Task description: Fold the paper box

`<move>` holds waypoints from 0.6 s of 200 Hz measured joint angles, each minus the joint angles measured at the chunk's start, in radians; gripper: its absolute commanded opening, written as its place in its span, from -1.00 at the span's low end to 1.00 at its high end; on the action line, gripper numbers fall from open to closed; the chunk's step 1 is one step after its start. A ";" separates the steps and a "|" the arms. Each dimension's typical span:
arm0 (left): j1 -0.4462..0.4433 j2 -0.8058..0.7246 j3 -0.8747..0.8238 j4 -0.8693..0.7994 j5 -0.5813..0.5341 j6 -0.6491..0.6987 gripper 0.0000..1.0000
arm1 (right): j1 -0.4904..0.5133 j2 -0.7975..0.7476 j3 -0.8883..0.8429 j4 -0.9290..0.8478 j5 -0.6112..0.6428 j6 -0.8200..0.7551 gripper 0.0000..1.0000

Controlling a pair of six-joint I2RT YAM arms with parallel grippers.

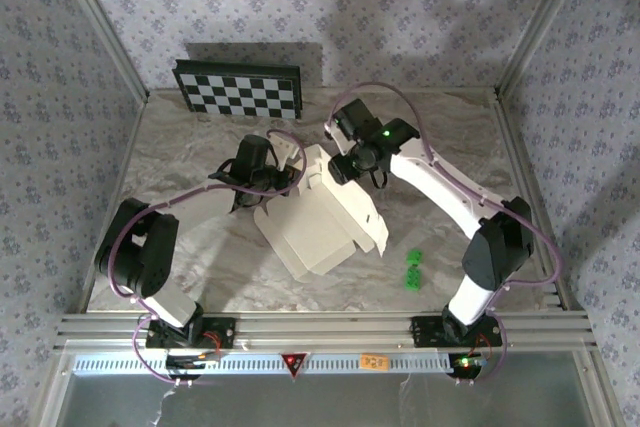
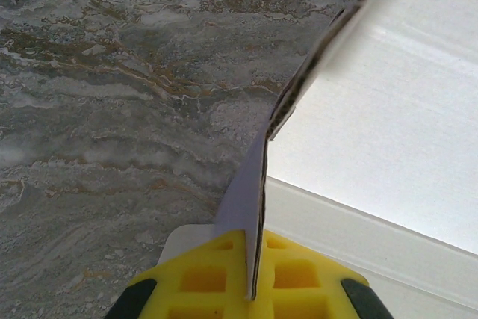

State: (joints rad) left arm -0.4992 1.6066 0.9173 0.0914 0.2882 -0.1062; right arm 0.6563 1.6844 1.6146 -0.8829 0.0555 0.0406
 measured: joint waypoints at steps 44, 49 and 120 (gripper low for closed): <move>-0.003 0.000 0.000 0.000 -0.002 0.000 -0.98 | -0.039 0.065 0.163 -0.003 -0.047 0.134 0.04; -0.003 0.000 0.000 0.000 -0.002 0.000 -0.98 | -0.043 0.080 0.184 0.002 -0.054 0.148 0.05; -0.008 0.000 0.000 0.001 -0.009 0.000 -0.98 | -0.047 0.264 0.299 0.040 -0.114 0.251 -0.04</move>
State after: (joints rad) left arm -0.5072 1.6066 0.9173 0.0921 0.2794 -0.1059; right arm 0.6094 1.9488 1.9137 -0.8425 -0.0586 0.2920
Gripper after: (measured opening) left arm 0.057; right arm 0.486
